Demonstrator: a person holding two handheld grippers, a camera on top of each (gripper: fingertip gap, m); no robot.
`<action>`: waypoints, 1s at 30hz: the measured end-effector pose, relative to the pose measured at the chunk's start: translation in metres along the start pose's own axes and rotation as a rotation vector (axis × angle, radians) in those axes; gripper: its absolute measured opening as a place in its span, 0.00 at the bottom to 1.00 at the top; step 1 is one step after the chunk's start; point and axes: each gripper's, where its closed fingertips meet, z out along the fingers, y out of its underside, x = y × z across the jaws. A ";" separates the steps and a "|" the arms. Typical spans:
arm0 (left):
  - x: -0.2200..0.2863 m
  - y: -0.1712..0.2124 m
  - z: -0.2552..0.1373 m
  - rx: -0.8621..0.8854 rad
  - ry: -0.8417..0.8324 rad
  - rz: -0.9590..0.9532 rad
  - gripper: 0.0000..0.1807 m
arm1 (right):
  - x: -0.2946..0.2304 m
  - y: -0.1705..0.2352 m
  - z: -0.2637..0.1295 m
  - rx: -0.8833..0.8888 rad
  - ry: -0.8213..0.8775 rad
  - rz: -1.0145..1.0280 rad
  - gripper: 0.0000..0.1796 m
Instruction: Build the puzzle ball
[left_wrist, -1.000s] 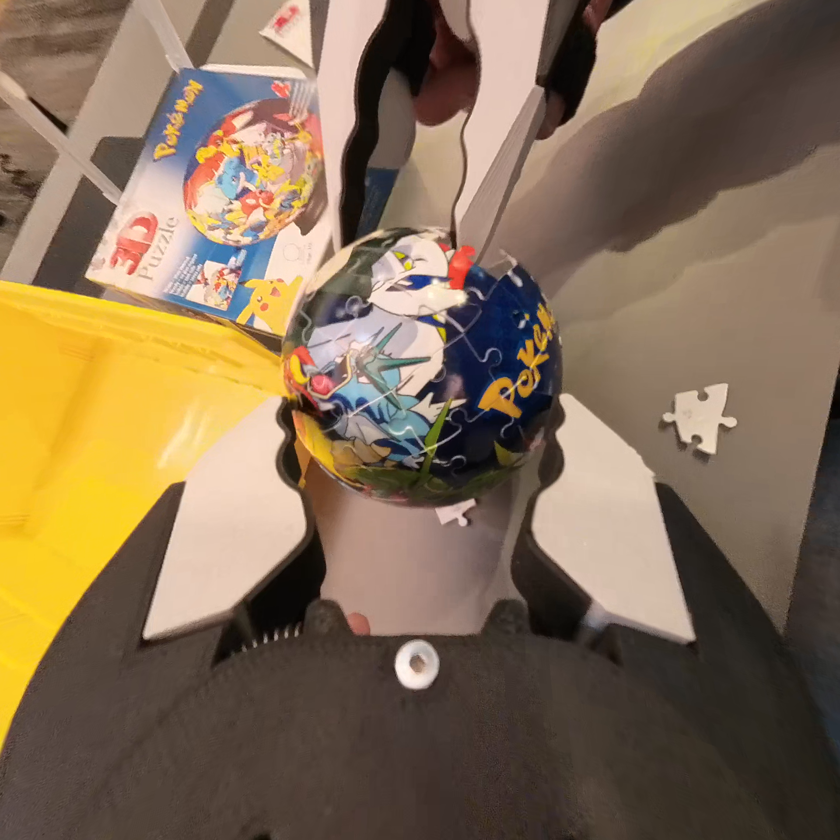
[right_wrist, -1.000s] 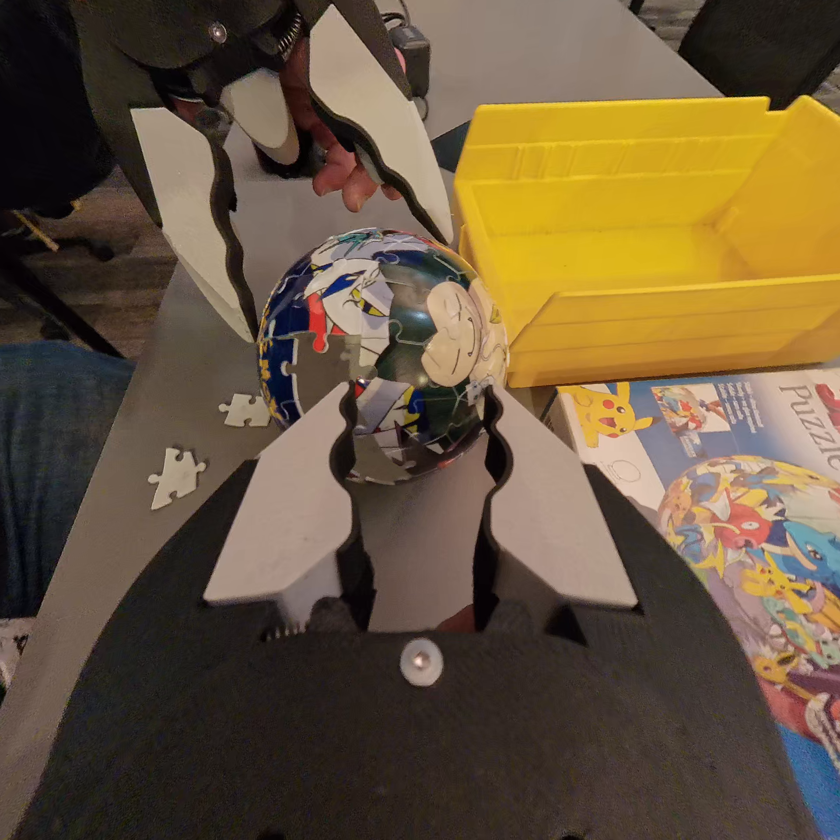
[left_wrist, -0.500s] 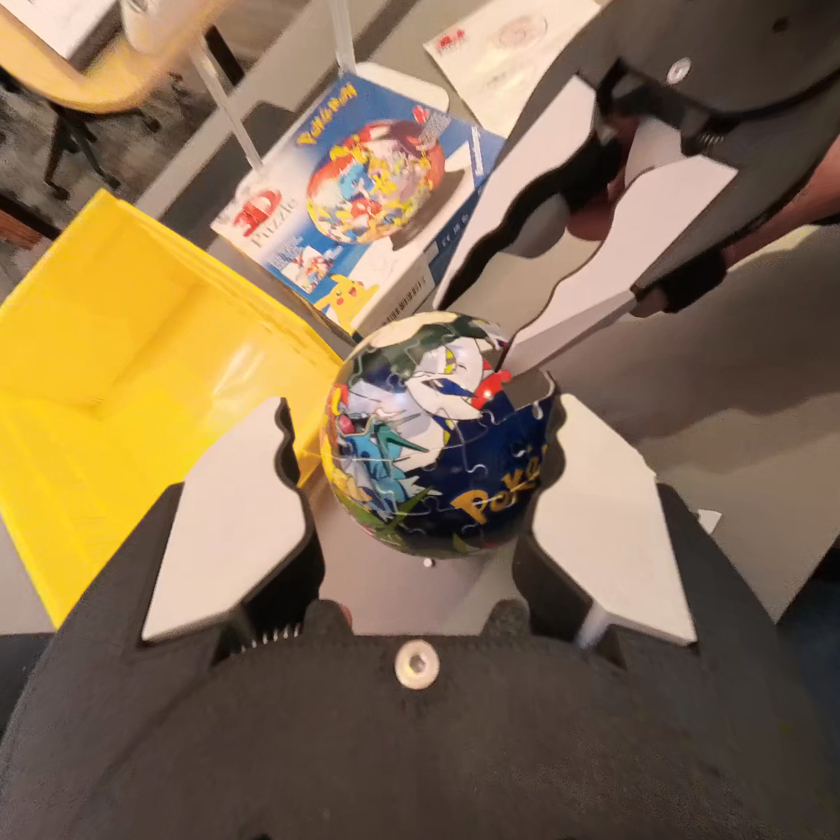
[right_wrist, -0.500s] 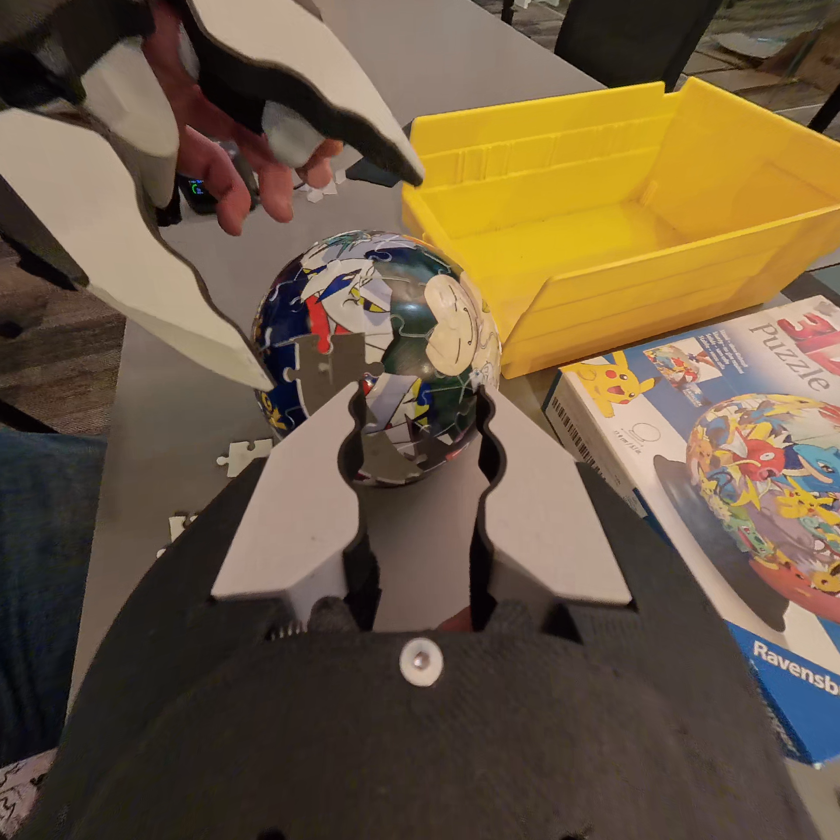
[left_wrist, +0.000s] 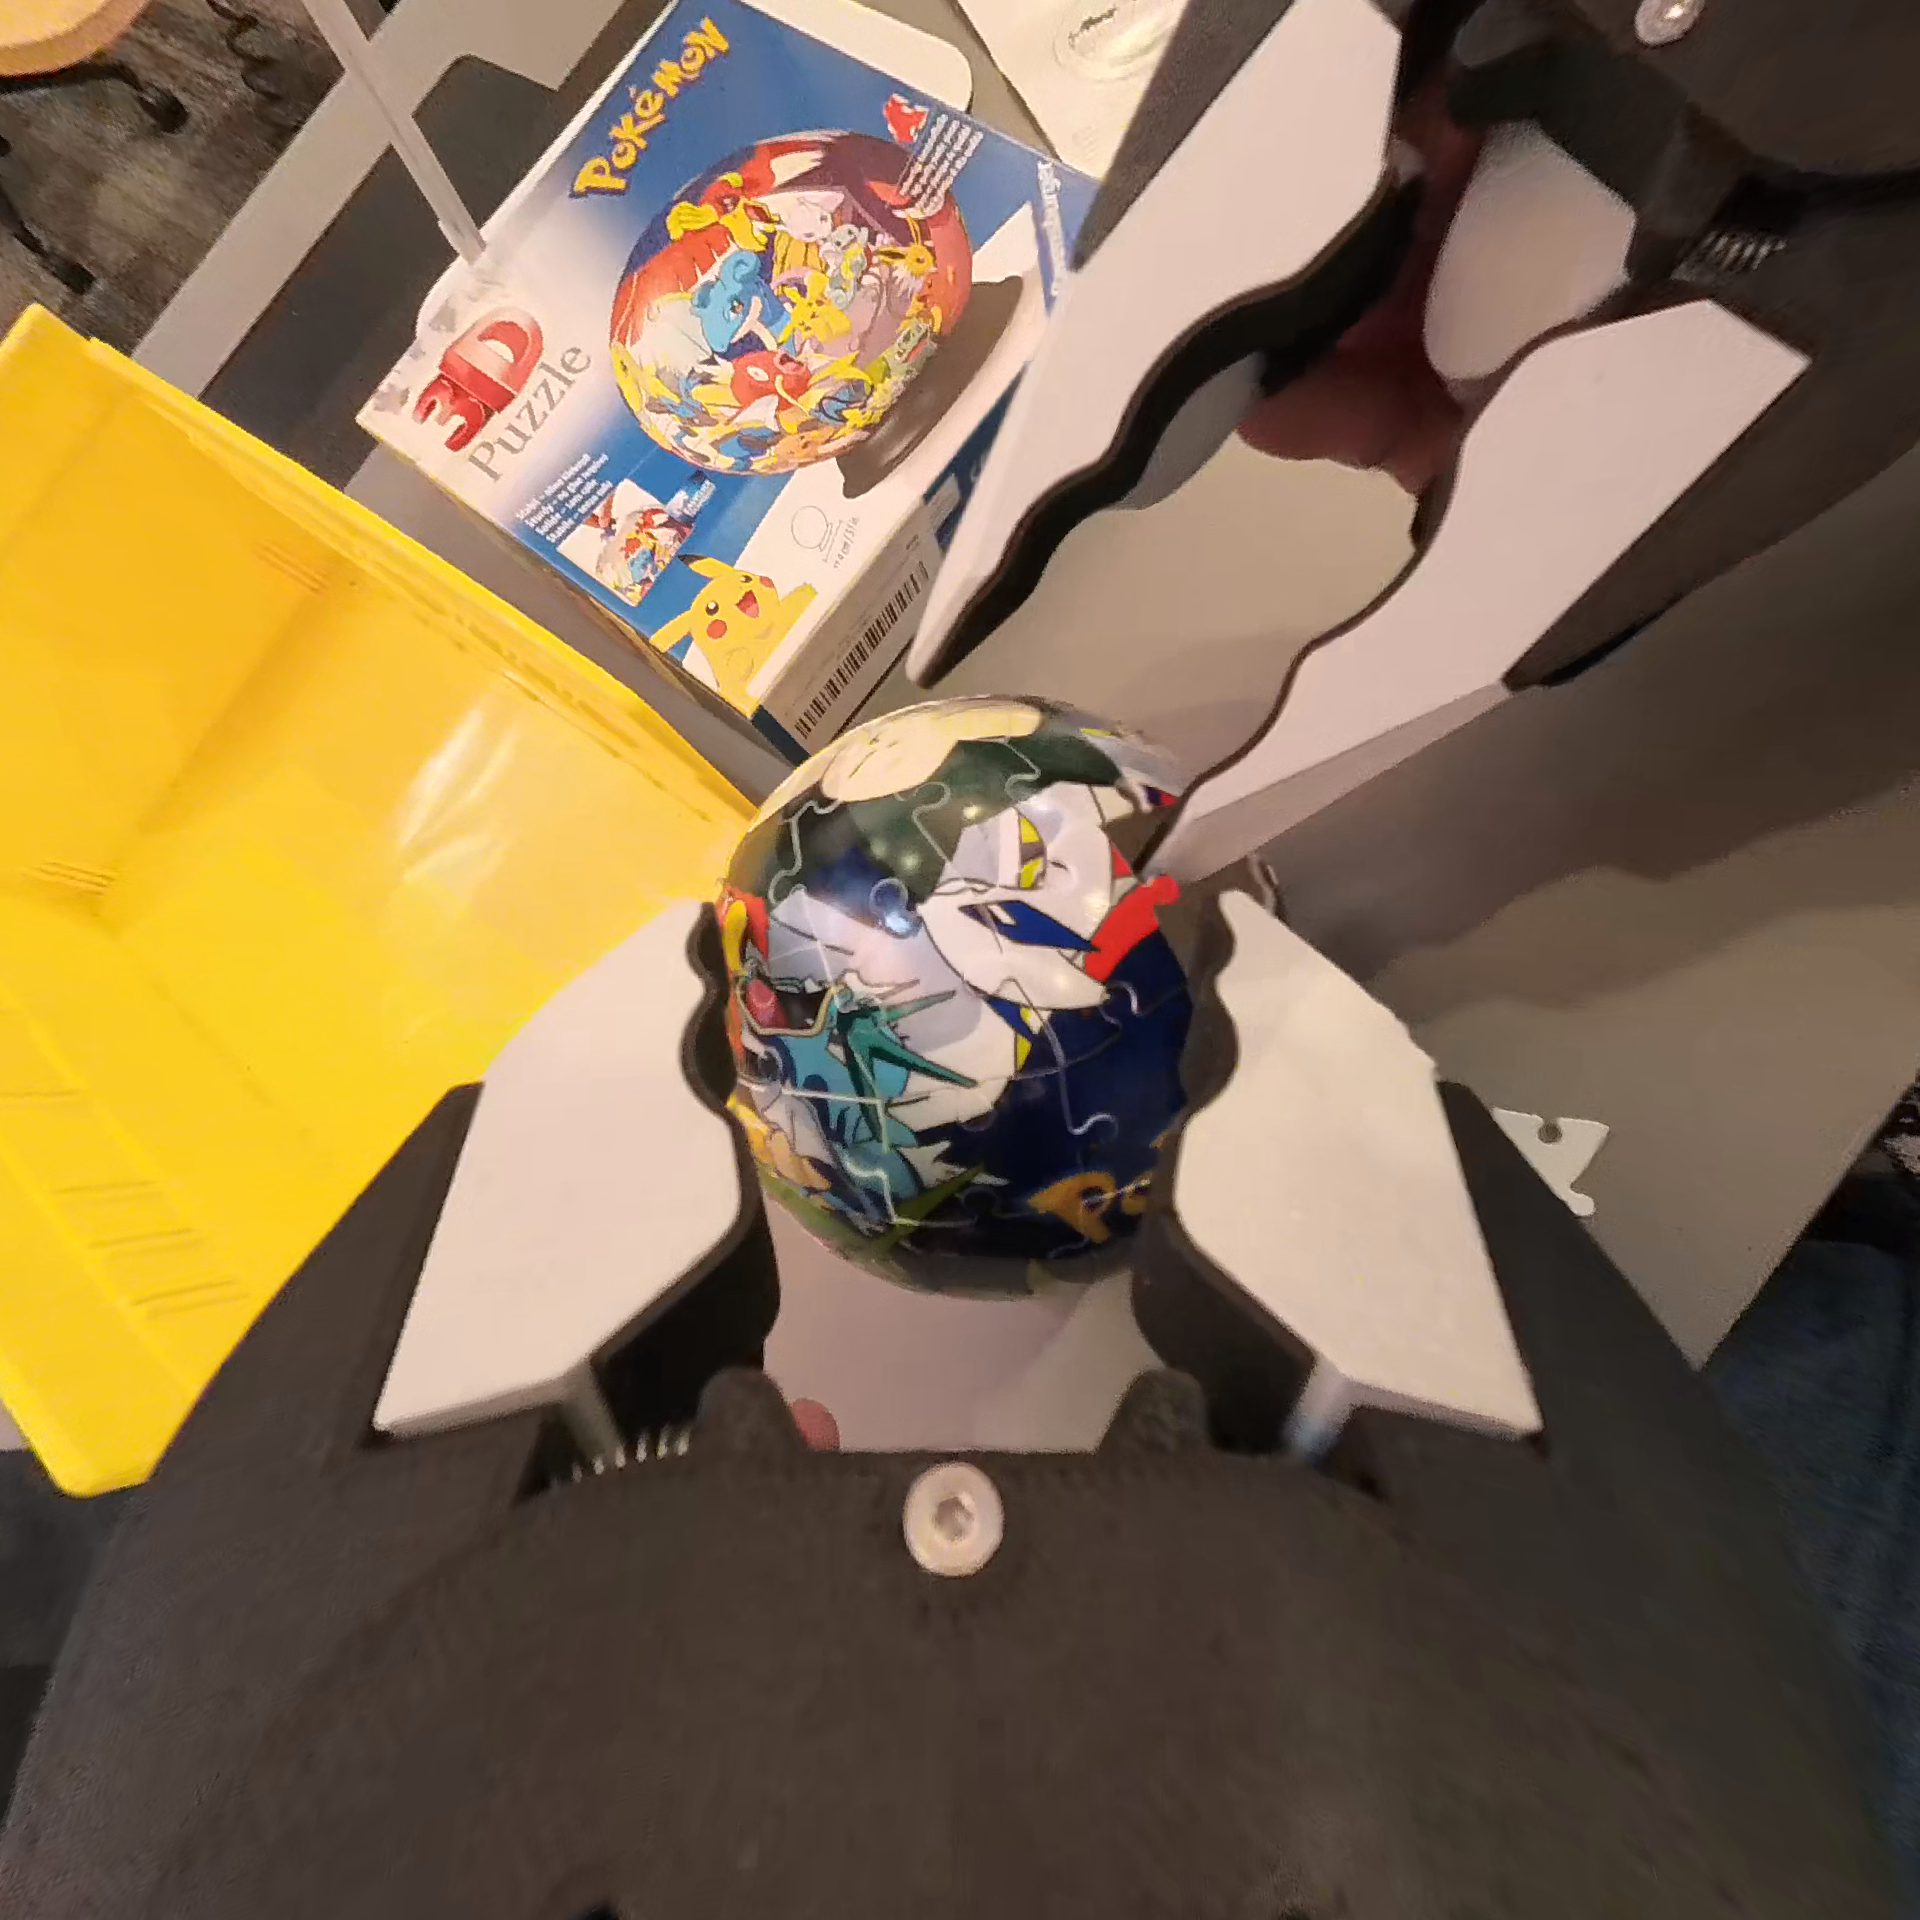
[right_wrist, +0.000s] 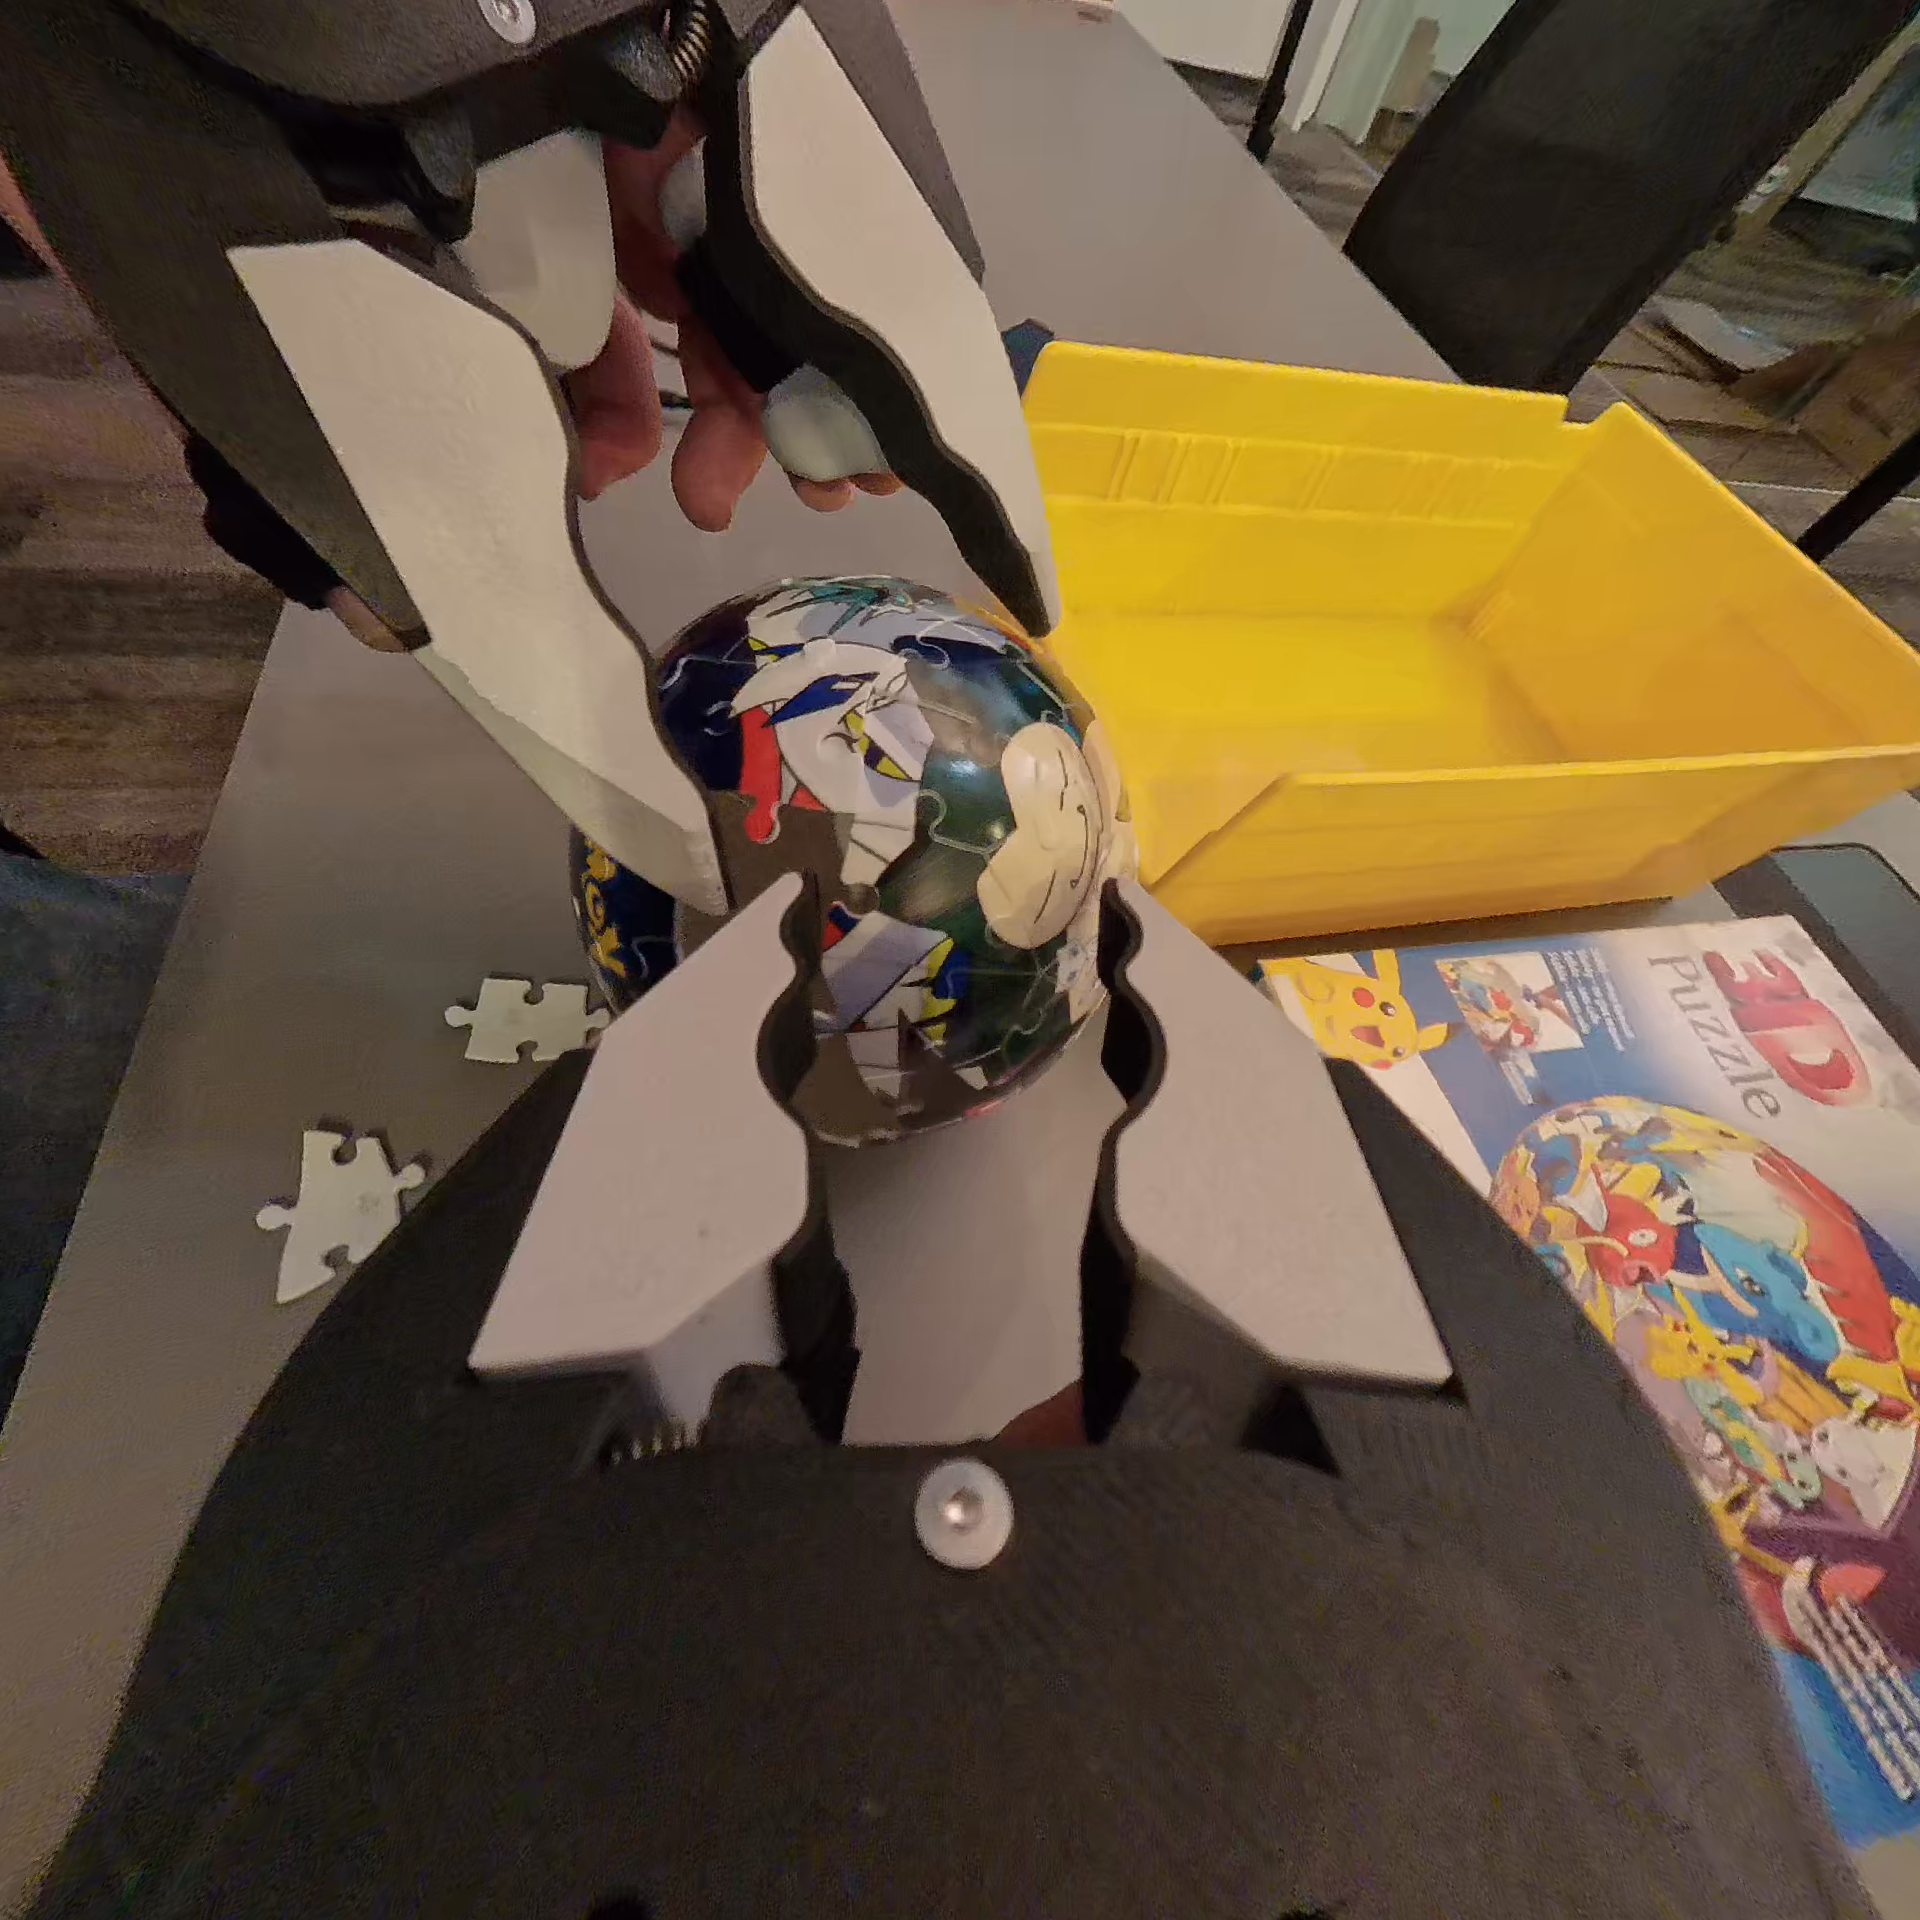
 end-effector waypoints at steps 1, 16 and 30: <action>0.001 0.000 0.000 -0.004 0.006 0.003 0.46 | 0.000 0.000 0.002 -0.002 -0.016 -0.007 0.29; 0.000 0.002 0.001 -0.022 0.029 0.063 0.47 | 0.000 -0.006 0.005 0.028 -0.067 0.093 0.28; -0.018 -0.009 -0.018 0.058 0.023 -0.022 0.42 | 0.000 -0.010 0.004 0.057 -0.080 0.110 0.26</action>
